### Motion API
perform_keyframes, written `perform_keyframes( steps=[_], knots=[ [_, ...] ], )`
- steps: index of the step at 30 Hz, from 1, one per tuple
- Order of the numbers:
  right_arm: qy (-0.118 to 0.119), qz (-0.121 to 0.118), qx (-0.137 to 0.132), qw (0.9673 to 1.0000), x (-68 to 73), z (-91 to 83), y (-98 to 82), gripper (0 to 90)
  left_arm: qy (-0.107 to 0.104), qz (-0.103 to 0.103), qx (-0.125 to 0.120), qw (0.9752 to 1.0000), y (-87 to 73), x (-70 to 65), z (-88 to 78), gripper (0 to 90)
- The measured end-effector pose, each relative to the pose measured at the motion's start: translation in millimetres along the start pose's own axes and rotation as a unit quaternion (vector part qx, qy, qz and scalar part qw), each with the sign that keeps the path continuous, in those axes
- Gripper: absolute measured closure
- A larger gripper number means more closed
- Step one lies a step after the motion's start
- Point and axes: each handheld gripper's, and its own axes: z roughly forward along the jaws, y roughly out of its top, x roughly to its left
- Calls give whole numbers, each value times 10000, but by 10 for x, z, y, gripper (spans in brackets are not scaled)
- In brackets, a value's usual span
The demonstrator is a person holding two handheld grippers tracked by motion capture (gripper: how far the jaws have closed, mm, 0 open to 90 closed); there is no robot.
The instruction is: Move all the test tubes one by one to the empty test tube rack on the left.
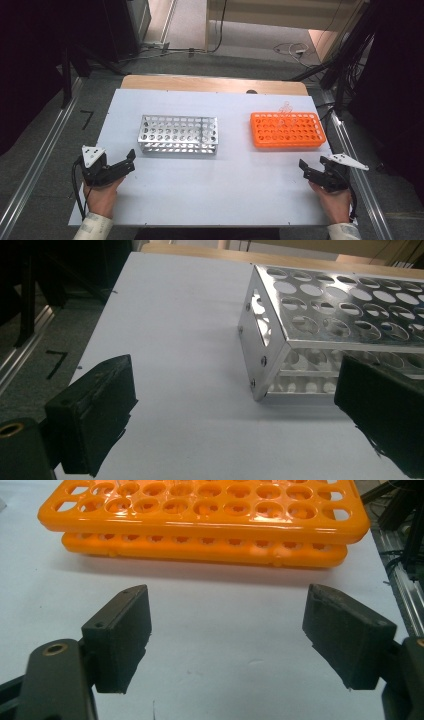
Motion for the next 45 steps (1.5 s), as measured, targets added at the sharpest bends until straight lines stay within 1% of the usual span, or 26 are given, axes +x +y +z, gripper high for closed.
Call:
perform_keyframes(
  steps=[5,12,18,28,35,39,45],
  knots=[
    [10,-9,1,10000,-5,1,-2,186,9,-29,-10,10000,3,12,4,31],
    [30,47,-29,10000,8,-4,7,189,-7,-23,3,10000,3,8,-5,34],
    [48,-38,-52,10000,39,12,31,194,-25,-36,3,10000,0,5,-2,34],
    [117,-83,-82,9999,87,48,90,200,-35,-39,-12,10000,-3,0,10,34],
    [193,-37,-131,9997,97,66,138,204,-32,-24,5,10000,-4,-3,14,38],
    [231,-78,-134,9996,121,91,161,207,-32,-22,0,10000,-4,-6,14,38],
    [285,-141,-214,9993,175,145,226,228,-26,-23,-5,10000,-5,-4,11,39]
  ],
)
